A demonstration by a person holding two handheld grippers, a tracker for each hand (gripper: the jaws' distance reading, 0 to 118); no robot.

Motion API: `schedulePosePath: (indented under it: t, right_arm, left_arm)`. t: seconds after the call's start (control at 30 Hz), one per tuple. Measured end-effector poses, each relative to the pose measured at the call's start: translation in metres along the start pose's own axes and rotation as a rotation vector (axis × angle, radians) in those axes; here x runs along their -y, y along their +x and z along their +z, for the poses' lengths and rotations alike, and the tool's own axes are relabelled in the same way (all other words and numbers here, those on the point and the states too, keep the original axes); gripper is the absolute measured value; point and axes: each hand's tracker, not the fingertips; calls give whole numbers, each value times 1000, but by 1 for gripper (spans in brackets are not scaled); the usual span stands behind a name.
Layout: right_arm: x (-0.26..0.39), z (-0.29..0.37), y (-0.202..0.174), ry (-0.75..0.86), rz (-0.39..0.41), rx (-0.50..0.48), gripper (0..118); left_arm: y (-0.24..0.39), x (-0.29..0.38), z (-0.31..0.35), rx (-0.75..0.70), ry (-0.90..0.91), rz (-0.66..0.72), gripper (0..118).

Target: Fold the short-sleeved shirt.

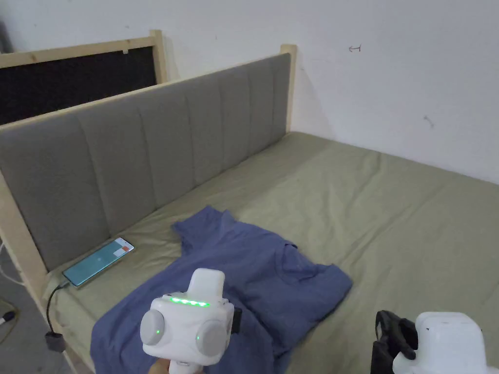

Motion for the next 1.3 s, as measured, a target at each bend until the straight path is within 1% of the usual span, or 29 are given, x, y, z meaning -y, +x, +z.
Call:
schedulePosePath:
  t: [0.03,0.07,0.1,0.13,0.17,0.2,0.27,0.37,0.4,0.5,0.57,0.6,0.67,0.7,0.73,0.77,0.8,0.83,0.87,0.9,0.97,1.0,1.03,1.1,1.2,1.3]
  right_arm:
    - [3,-1,2,-10,2,3,0]
    - [6,-3,4,-22,5,10,0]
    - [8,-6,6,-33,10,20,0]
    - [10,-8,9,-49,14,34,0]
    - [11,-11,13,-60,9,43,0]
    - [13,-13,17,-65,-1,51,0]
    - [14,-18,25,-85,-30,60,0]
    - [16,-23,33,-96,-51,75,0]
    - [16,-24,34,-98,-52,79,0]
    - [20,-28,36,-118,-47,92,0]
    - [23,-30,37,-133,-48,94,0]
    - [25,-31,37,-141,-47,94,0]
    - [28,-33,38,-157,-41,96,0]
    - [30,-34,38,-167,-38,100,0]
    - [31,-35,40,-174,-39,97,0]
    - [33,-34,41,-179,-43,93,0]
    - [34,-33,43,-185,-47,89,0]
    - [34,-32,45,-192,-46,88,0]
    - [36,-32,46,-196,-42,92,0]
    - [37,-31,47,-198,-39,98,0]
    - [40,-31,51,-212,-48,111,0]
    - [41,-32,53,-221,-59,114,0]
    - [43,-31,55,-227,-76,117,0]
    - [45,-29,59,-238,-101,119,0]
    - [48,-23,65,-246,-116,137,0]
    - [50,-13,75,-246,-133,164,0]
  left_arm:
    - [3,1,-21,4,-43,-23,78]
    - [5,1,-39,11,-77,-15,98]
    - [8,1,-52,20,-122,-14,100]
    - [11,-1,-60,32,-177,-16,101]
    - [11,-3,-60,71,-138,28,100]
    - [10,-4,-63,104,-126,47,93]
    - [14,-12,-68,74,-138,52,96]
    - [15,-23,-67,49,-124,15,108]
    - [17,-26,-68,46,-118,-4,110]
    - [20,-37,-71,55,-105,-10,110]
    - [23,-43,-71,70,-99,25,110]
    - [24,-44,-75,100,-82,43,110]
    - [32,-46,-88,115,-125,41,109]
    - [37,-45,-100,114,-196,16,98]
    - [43,-40,-112,103,-257,-12,93]
    - [48,-35,-127,58,-289,-52,97]
    - [48,-33,-124,68,-220,-49,97]
    - [48,-37,-119,70,-222,-38,94]
    - [47,-38,-104,68,-232,-25,84]
    - [45,-38,-98,72,-219,-17,64]
    - [45,-37,-86,77,-183,-7,34]
    - [45,-39,-89,63,-184,-24,13]
    - [45,-41,-90,38,-187,-52,9]
    - [42,-44,-90,23,-195,-33,8]
    - [37,-50,-85,52,-209,43,8]
    - [35,-64,-62,135,-180,81,7]
